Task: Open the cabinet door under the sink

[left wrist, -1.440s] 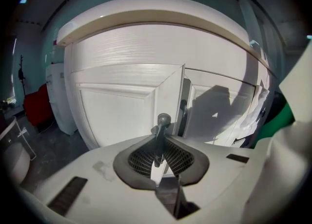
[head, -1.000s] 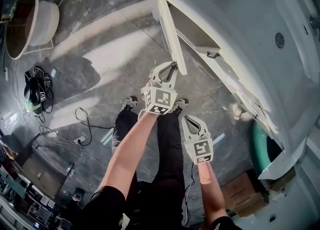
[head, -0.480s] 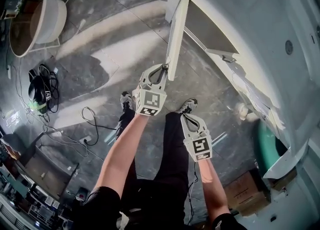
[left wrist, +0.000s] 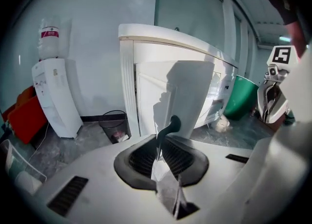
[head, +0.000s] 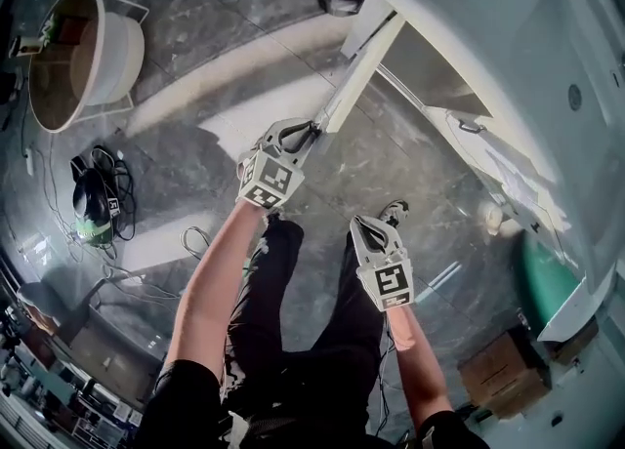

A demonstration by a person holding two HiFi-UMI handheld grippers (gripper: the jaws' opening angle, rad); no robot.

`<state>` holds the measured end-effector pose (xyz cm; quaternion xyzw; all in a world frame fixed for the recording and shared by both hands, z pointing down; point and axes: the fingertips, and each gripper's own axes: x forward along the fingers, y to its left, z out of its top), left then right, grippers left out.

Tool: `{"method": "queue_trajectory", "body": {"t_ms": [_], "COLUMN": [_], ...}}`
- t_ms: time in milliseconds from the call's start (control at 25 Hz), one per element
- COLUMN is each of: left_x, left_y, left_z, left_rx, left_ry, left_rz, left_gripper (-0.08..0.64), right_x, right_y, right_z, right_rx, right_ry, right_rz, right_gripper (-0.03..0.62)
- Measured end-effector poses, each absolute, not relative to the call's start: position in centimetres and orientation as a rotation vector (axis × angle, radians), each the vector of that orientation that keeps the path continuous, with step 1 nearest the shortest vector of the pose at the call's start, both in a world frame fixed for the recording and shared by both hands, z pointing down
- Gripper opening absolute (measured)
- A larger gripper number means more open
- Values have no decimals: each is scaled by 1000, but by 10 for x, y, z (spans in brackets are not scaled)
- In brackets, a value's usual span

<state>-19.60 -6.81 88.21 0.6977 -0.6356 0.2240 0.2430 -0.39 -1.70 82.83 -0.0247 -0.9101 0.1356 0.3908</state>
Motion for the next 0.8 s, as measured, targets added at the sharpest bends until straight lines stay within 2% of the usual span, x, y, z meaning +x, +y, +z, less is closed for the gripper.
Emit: {"method": "queue_trajectory", "body": {"t_ms": [320,800], "left_x": [-240,-256], "left_y": [-59,-35], "left_z": [884,868], "left_rx": [2040,2058], "left_ry": [-1610,-1510], "left_rz": [718,817], "left_gripper": [38,40], "right_x": [-44,-79], "right_y": [15,44], "right_z": [824,788], "right_rx": [82,138], "right_ry": [-2325,-2351], "right_rz": [370,361], "right_gripper": [74,74]}}
